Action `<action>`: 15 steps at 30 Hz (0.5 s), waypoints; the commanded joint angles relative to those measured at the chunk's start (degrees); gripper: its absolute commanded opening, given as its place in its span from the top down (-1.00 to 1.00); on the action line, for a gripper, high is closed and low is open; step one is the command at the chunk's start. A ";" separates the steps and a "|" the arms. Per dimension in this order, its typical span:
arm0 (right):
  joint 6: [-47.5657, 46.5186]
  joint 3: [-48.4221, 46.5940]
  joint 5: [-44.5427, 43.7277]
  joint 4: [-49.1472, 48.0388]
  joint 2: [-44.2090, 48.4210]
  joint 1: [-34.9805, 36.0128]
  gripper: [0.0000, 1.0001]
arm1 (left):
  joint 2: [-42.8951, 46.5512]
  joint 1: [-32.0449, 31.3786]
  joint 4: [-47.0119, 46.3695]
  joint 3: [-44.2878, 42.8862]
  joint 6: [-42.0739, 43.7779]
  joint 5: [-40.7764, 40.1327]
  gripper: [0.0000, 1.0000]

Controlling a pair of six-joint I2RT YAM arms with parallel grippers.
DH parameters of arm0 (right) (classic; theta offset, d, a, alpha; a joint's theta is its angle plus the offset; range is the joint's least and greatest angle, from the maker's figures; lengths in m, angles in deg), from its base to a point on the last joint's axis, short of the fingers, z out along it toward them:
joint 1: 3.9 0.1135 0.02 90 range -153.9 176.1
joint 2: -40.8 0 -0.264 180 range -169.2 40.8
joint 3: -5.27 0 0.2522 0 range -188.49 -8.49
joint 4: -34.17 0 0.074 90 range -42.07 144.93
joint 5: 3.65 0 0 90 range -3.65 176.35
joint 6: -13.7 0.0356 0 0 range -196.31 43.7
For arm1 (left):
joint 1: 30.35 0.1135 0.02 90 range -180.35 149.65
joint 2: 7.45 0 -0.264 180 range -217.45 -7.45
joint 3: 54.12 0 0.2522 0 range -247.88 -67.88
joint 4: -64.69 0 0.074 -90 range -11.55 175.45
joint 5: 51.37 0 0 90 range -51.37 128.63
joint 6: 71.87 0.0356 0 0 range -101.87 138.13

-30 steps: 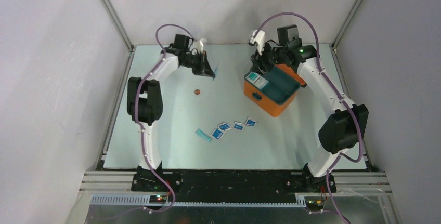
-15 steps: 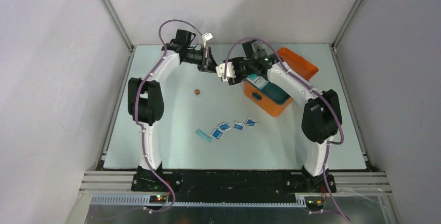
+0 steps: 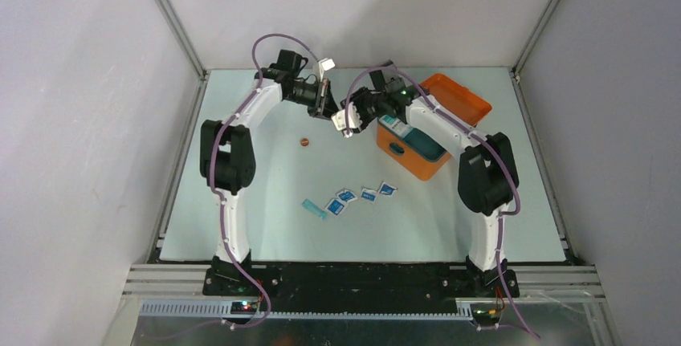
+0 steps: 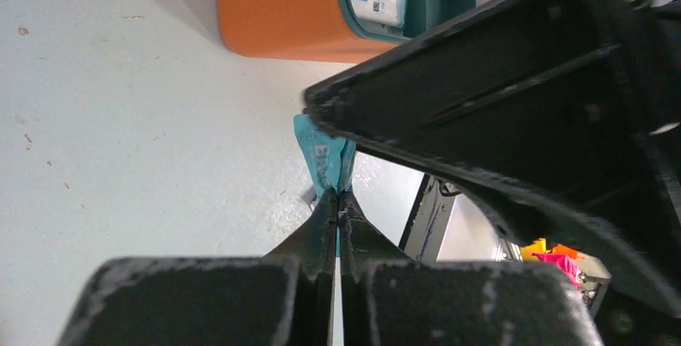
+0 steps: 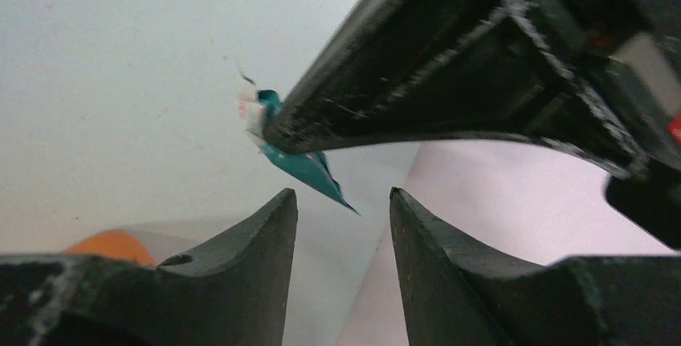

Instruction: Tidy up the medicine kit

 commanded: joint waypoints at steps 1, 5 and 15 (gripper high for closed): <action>-6.20 -2.47 -1.12 2.05 -2.36 0.84 0.01 | 2.28 -0.09 1.77 -2.66 2.73 -0.23 1.00; -8.14 -2.51 -2.22 1.75 -3.53 0.93 0.28 | 2.09 0.06 2.22 -3.15 3.19 -0.56 1.00; -2.07 -5.78 -2.66 7.82 -2.16 -0.86 1.00 | 2.42 2.79 2.48 -4.47 3.54 -0.19 -0.51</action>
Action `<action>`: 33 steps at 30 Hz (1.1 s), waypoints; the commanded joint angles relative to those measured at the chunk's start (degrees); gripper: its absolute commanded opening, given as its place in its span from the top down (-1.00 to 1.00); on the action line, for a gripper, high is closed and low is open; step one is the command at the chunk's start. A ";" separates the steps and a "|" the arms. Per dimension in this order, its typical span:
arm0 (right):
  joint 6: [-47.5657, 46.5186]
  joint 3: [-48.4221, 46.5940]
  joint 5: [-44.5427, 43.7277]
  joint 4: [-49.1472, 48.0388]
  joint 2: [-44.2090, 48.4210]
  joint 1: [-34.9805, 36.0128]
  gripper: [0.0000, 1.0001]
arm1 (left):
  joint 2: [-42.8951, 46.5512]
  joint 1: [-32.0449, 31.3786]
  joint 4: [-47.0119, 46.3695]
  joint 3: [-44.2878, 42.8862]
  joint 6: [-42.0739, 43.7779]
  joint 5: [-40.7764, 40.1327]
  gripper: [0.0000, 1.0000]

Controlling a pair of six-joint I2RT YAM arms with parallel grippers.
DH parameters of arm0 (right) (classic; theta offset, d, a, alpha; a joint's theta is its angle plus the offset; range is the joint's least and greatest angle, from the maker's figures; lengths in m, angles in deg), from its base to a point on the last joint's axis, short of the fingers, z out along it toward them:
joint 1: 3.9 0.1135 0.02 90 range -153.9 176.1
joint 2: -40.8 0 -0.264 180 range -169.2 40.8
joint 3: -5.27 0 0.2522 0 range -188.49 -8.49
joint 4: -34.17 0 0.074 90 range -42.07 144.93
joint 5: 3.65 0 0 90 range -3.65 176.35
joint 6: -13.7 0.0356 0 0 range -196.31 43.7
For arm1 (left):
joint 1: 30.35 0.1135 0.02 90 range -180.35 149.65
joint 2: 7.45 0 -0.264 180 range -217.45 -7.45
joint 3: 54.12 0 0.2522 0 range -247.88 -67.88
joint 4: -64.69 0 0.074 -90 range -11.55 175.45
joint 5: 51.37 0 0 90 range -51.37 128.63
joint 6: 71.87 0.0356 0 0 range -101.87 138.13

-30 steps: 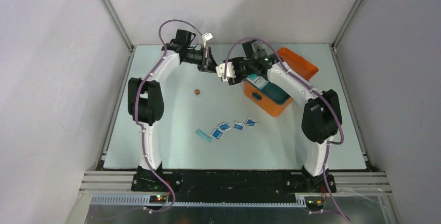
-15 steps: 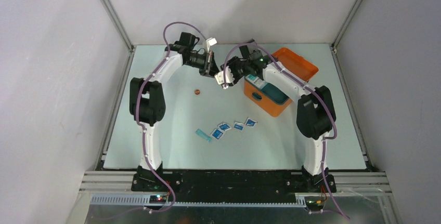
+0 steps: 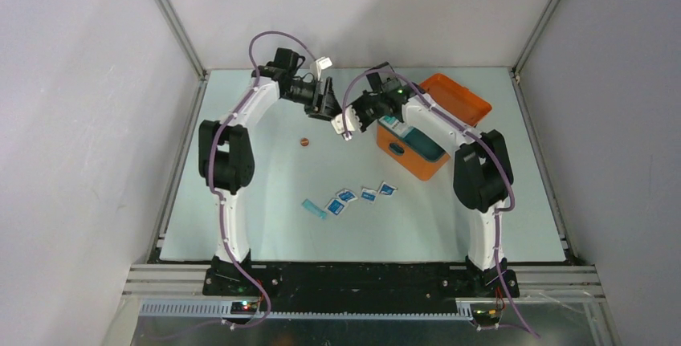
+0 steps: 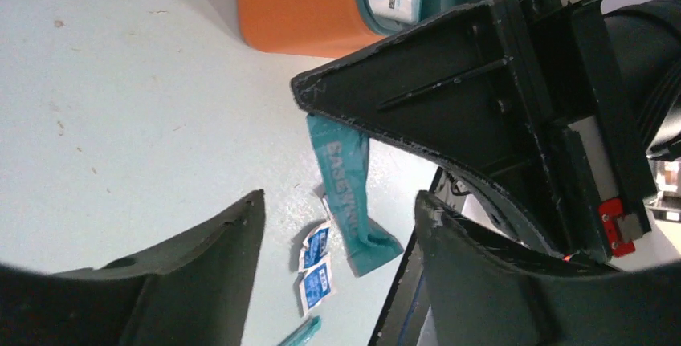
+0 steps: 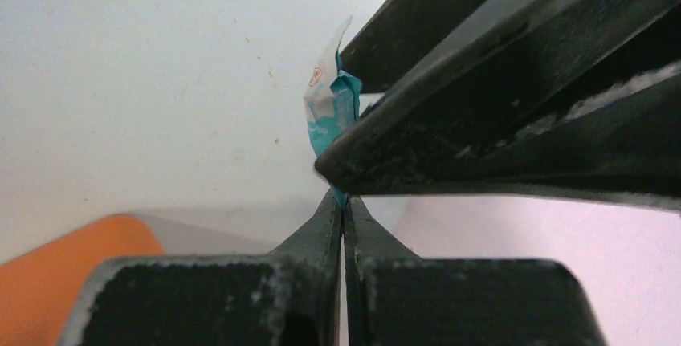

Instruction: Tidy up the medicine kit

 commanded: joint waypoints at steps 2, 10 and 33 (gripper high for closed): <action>7.97 -4.42 -0.50 7.38 3.25 -1.47 1.00 | 3.29 3.65 -0.27 -4.62 1.22 3.49 -0.74; 34.15 -8.40 2.60 25.19 10.91 -5.40 1.00 | 6.39 6.90 -0.16 -4.60 1.13 -0.59 -0.88; 70.22 1.51 -7.12 47.30 16.77 -20.58 1.00 | 11.40 5.80 -0.18 8.07 -1.28 -15.99 -0.96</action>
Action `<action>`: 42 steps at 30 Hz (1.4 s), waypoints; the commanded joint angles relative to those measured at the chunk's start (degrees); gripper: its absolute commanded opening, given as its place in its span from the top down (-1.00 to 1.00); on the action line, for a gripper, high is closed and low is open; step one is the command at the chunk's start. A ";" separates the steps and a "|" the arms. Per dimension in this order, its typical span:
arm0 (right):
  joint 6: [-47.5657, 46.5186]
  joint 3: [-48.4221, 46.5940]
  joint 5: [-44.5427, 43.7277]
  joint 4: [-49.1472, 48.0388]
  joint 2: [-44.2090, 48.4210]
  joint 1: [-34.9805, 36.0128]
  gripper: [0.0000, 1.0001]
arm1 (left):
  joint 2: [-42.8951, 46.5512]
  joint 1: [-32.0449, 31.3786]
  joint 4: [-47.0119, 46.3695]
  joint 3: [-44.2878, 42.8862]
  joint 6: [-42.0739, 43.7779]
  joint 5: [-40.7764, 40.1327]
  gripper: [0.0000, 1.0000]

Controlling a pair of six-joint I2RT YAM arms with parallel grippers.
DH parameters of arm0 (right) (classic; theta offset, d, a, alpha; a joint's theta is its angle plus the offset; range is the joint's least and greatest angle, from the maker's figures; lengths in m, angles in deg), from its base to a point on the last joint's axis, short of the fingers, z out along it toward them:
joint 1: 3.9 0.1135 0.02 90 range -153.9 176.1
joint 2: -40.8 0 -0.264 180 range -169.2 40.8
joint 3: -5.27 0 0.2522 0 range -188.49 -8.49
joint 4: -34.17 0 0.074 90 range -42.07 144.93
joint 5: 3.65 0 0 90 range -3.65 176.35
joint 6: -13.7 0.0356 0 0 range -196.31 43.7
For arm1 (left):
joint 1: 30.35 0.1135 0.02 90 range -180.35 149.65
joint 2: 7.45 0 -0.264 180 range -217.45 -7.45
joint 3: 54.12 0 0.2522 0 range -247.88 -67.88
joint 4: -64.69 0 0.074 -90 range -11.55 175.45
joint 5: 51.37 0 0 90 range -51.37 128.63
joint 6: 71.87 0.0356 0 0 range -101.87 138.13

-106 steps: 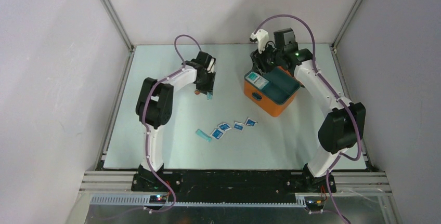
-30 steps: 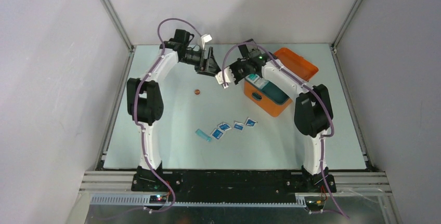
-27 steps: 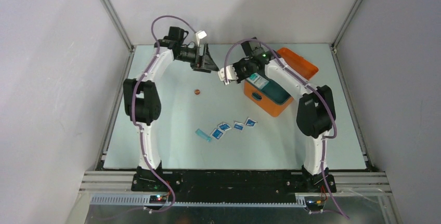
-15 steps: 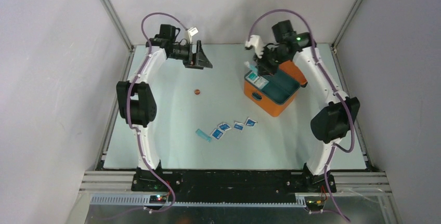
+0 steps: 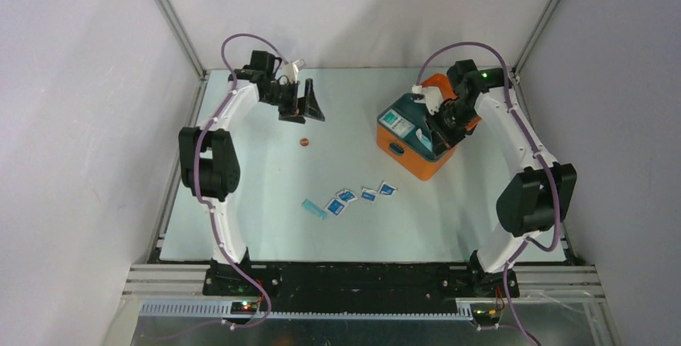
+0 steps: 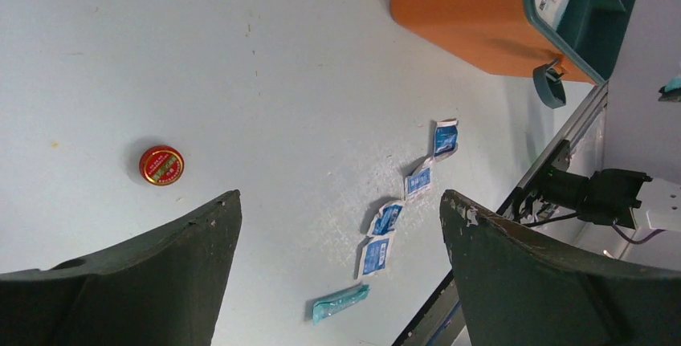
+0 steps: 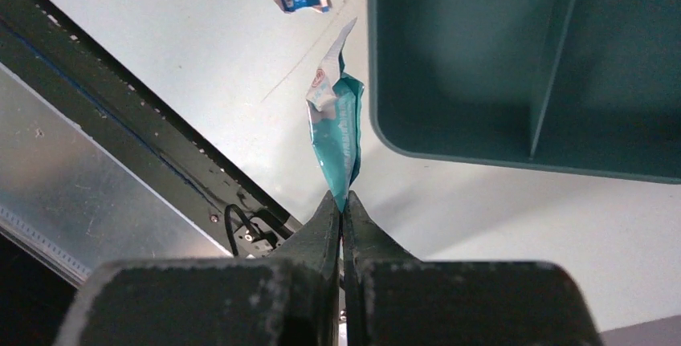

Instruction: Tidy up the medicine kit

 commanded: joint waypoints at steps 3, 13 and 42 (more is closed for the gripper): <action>0.79 -5.20 -3.83 -0.36 -6.41 -0.56 1.00 | 4.58 -0.41 -0.65 0.99 -0.81 -1.10 -0.95; -1.75 -8.20 -5.03 0.11 -12.53 0.16 0.96 | 5.77 -0.91 -0.73 3.33 -0.39 -3.10 -0.96; 1.25 -15.95 5.01 -22.80 -7.63 15.11 0.22 | 19.99 2.50 -0.04 23.12 -3.35 -19.16 -0.88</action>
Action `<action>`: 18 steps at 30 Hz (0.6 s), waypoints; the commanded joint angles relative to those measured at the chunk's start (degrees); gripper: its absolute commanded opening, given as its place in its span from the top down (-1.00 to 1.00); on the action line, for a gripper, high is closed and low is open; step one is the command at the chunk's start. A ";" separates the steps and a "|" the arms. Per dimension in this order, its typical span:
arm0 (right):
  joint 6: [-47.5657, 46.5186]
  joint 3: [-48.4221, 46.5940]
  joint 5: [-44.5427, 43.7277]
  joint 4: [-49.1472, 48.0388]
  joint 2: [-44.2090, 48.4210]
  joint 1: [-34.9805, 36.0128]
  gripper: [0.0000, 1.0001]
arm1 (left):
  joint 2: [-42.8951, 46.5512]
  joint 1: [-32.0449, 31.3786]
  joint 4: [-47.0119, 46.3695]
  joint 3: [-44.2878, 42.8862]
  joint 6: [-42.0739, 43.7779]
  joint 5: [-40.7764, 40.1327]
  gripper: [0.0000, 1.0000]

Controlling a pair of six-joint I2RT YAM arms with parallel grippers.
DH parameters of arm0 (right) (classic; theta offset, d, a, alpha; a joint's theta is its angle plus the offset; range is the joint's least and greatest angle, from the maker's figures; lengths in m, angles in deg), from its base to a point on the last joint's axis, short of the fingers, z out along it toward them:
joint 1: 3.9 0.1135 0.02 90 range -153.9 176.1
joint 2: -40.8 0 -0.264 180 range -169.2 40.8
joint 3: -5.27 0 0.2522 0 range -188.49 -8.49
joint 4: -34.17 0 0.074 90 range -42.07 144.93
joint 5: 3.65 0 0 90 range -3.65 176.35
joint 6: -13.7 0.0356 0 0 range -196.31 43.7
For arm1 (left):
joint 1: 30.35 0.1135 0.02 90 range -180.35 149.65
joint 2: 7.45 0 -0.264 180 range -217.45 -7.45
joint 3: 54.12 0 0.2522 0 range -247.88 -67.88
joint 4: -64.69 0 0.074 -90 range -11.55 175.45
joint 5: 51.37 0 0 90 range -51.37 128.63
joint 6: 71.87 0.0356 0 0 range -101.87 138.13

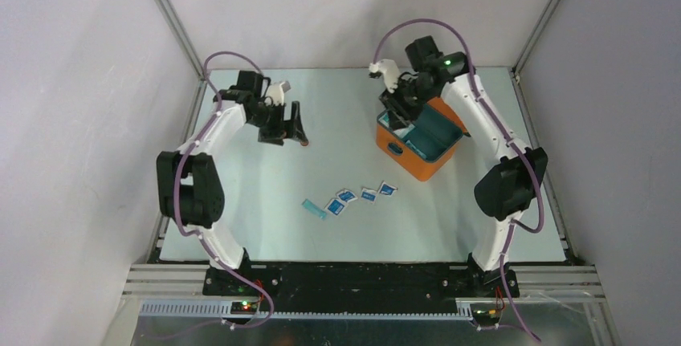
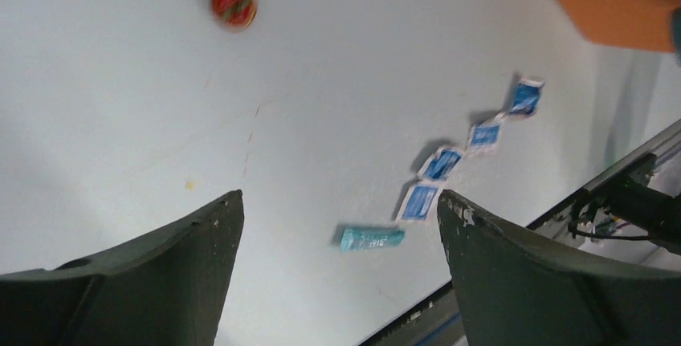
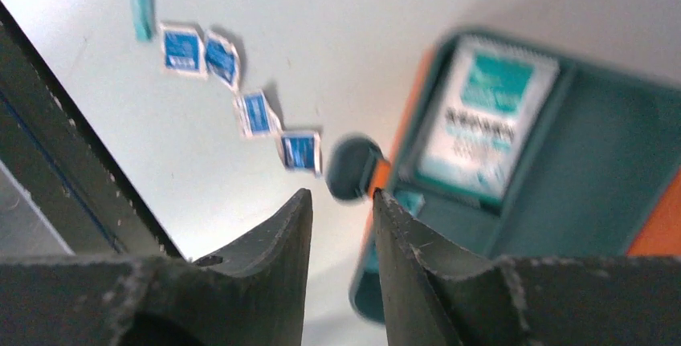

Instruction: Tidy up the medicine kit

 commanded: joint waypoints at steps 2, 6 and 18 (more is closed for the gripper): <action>5.26 7.90 3.52 -22.83 3.95 7.98 0.17 | 8.13 1.84 -0.76 8.80 -3.91 -8.38 -0.88; 6.79 9.26 4.57 -24.08 -1.02 15.12 0.16 | 11.72 4.18 -2.01 12.05 -7.45 -10.19 -0.88; 18.48 18.13 0.98 -30.28 -8.46 32.94 -0.16 | 18.59 13.08 -6.06 13.80 -14.14 -14.65 -0.95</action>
